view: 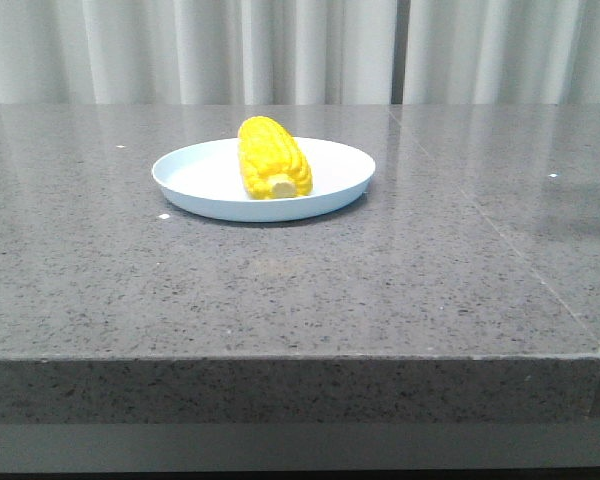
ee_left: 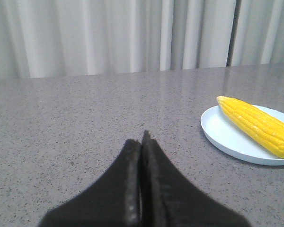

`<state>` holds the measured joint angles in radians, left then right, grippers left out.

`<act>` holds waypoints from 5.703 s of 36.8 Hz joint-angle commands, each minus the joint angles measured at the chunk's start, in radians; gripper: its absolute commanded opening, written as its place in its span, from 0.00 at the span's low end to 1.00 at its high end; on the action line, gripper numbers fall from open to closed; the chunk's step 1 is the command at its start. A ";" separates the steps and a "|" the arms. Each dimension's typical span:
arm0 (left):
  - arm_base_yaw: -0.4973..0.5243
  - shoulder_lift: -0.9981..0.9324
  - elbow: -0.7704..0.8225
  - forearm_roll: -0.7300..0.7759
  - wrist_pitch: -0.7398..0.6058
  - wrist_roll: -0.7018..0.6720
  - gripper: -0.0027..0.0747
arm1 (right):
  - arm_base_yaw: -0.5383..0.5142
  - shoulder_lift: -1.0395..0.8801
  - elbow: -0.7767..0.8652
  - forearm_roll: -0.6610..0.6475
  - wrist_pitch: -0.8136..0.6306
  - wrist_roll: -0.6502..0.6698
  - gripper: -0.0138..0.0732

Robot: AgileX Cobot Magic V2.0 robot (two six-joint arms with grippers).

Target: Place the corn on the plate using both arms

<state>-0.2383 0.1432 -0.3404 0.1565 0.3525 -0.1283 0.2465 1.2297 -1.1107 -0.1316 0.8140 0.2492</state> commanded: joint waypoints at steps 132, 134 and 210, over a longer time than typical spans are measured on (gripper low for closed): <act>0.293 -0.167 0.372 -0.182 -0.272 0.079 0.01 | -0.005 -1.078 0.692 -0.023 -0.428 0.006 0.08; 0.293 -0.167 0.372 -0.182 -0.272 0.079 0.01 | -0.005 -1.078 0.692 -0.023 -0.428 0.006 0.08; 0.293 -0.165 0.372 -0.182 -0.272 0.079 0.01 | -0.239 -1.257 1.116 0.277 -0.637 -0.231 0.08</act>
<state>0.0526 -0.0057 0.0095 -0.0201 0.1715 -0.0494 0.0133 -0.0105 0.0264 0.1388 0.2484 0.0234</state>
